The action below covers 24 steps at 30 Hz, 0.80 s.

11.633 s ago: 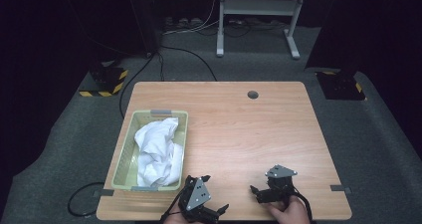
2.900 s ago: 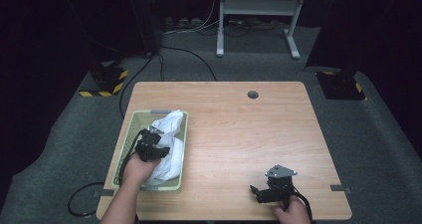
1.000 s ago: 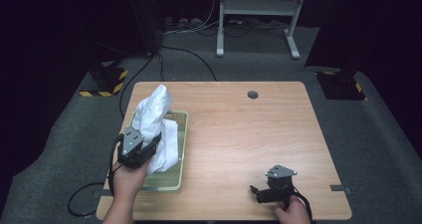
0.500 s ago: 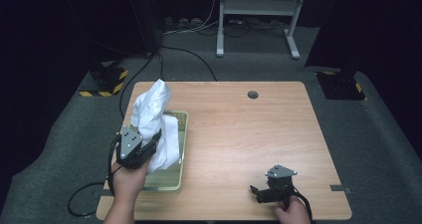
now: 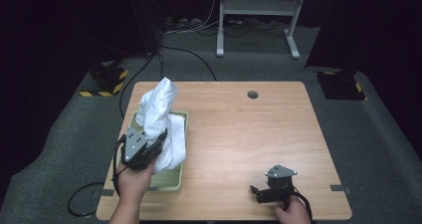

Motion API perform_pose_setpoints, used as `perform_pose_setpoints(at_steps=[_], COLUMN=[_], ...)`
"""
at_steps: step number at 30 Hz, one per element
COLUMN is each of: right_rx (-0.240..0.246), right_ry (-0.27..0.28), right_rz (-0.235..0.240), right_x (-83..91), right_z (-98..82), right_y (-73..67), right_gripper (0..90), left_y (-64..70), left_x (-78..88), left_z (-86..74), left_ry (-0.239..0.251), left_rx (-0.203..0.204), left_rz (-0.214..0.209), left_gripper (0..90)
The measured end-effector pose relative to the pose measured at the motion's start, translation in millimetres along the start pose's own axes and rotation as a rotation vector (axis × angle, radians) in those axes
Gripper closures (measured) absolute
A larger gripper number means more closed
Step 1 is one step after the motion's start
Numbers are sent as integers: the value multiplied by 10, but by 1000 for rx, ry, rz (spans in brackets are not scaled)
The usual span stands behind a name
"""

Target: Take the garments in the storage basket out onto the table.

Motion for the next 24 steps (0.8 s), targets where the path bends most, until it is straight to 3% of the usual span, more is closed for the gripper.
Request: perform_pose_setpoints(at_steps=[11, 24], right_rx=[0, 0], right_ry=[0, 0], right_rz=[0, 1], right_x=[0, 0], right_z=[0, 0], right_y=[-1, 0], right_gripper=[0, 0], left_y=[118, 370], left_x=[-64, -187], left_z=[59, 186], left_ry=[15, 45], left_rx=[-12, -21], left_rz=[-17, -59], left_gripper=[637, 637])
Point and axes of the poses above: each handheld gripper's, and its own axes: x roughly backward along the jaws, z roughly out of its top, y roughly to its right, the point moved 6 cm from there along -x, roughly forward along the jaws, and after that the axes turned 5 degrees about -z, right-handed, at the moved point
